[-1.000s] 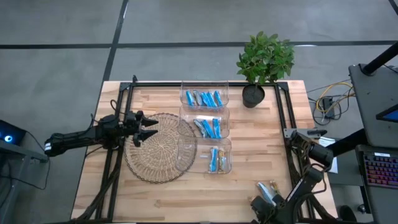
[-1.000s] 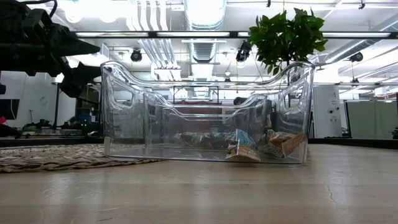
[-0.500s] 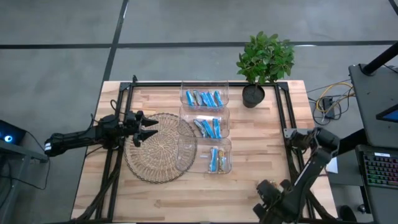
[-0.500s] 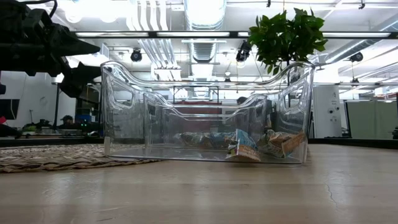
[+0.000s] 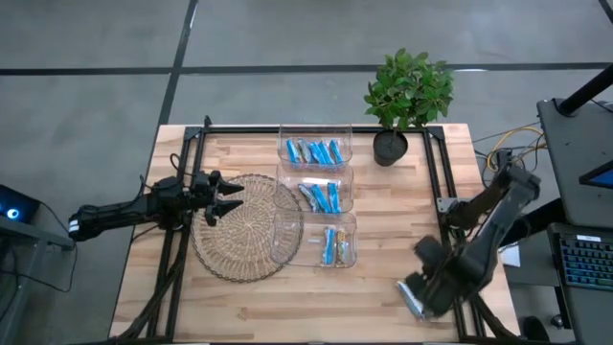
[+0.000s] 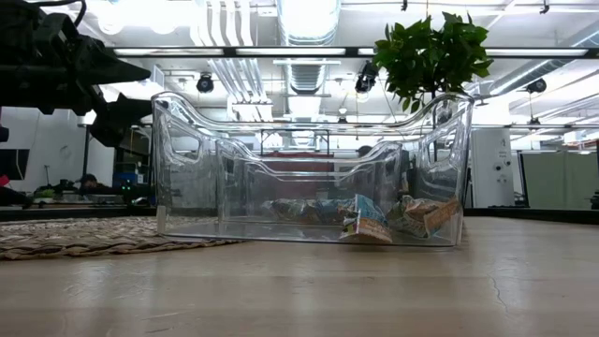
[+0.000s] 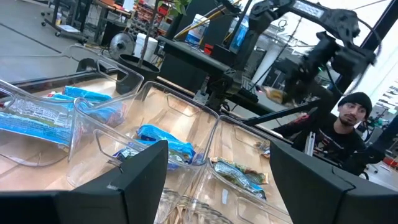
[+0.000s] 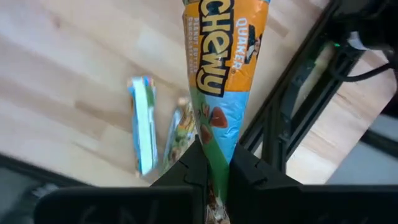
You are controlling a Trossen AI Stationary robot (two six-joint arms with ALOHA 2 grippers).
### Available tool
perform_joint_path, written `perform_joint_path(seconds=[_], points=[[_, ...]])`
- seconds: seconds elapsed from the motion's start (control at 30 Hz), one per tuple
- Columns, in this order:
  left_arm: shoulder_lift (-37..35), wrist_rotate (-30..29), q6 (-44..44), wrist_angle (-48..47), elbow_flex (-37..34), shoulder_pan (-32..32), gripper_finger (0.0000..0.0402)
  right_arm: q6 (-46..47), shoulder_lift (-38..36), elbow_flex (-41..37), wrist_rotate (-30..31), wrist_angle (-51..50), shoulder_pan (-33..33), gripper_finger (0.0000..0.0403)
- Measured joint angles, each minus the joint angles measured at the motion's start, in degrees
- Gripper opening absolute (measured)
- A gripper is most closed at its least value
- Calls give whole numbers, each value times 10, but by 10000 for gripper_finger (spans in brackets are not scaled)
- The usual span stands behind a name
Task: Pick and place Granola Bars by type
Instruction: Put the yellow granola bar into the bottom transparent bin
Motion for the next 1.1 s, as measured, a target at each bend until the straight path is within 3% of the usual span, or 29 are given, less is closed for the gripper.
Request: perform_joint_path(seconds=[0.23,0.47,0.8,1.1], points=[[0,0,0,0,0,0,261,39,-68,-47,8,0,-74,17],[0,0,0,0,0,0,261,9,-70,-63,24,20,-193,17],[0,0,0,0,0,0,261,-71,43,-27,24,186,-342,17],[0,0,0,0,0,0,261,-95,201,131,23,251,-386,12]])
